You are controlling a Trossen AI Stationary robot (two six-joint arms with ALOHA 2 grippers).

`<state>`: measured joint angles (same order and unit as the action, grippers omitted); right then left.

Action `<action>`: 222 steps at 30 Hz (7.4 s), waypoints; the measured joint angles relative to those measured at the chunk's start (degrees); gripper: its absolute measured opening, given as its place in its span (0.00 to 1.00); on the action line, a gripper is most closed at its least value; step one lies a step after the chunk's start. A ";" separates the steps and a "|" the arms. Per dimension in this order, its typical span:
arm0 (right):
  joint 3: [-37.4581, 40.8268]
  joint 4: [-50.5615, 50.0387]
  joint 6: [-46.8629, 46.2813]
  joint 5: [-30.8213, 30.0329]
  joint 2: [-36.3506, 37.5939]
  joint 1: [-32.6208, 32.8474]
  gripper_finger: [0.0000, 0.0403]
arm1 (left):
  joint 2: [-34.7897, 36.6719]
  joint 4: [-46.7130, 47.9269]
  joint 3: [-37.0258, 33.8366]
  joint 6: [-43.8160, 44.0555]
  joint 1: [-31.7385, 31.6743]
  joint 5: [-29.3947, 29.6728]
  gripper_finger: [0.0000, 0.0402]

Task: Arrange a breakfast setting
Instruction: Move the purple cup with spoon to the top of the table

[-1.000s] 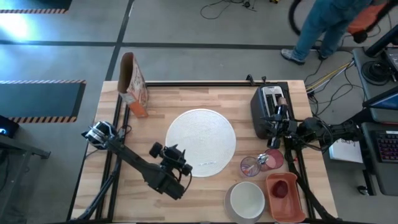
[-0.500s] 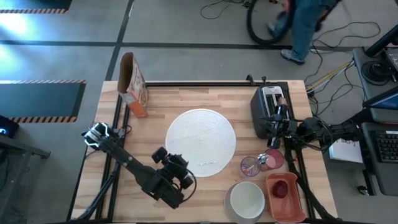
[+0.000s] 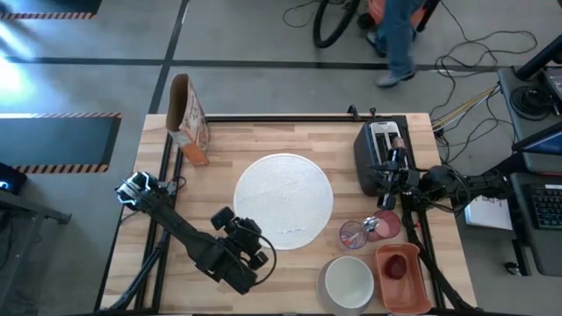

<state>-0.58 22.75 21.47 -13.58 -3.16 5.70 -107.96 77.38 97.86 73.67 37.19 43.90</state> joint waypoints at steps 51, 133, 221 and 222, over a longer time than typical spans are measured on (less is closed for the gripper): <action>-32.65 -45.25 -36.56 -1.38 -16.20 0.04 0.27 | 1.55 11.26 -0.13 8.37 2.54 -3.96 0.42; -66.40 -84.69 -37.88 23.77 -77.88 11.54 0.16 | 1.42 3.83 -5.77 15.12 6.88 -0.94 0.42; -121.20 -97.07 -13.66 10.41 -117.39 -43.34 0.12 | 1.57 9.71 -6.51 19.47 6.88 -0.83 0.42; -121.20 -96.90 -13.23 10.35 -117.39 -43.40 0.14 | 1.57 9.71 -6.51 19.47 6.88 -0.83 0.42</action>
<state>-121.78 -74.15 8.25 -3.24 -120.55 -37.70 -106.39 87.09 91.35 93.14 44.07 43.07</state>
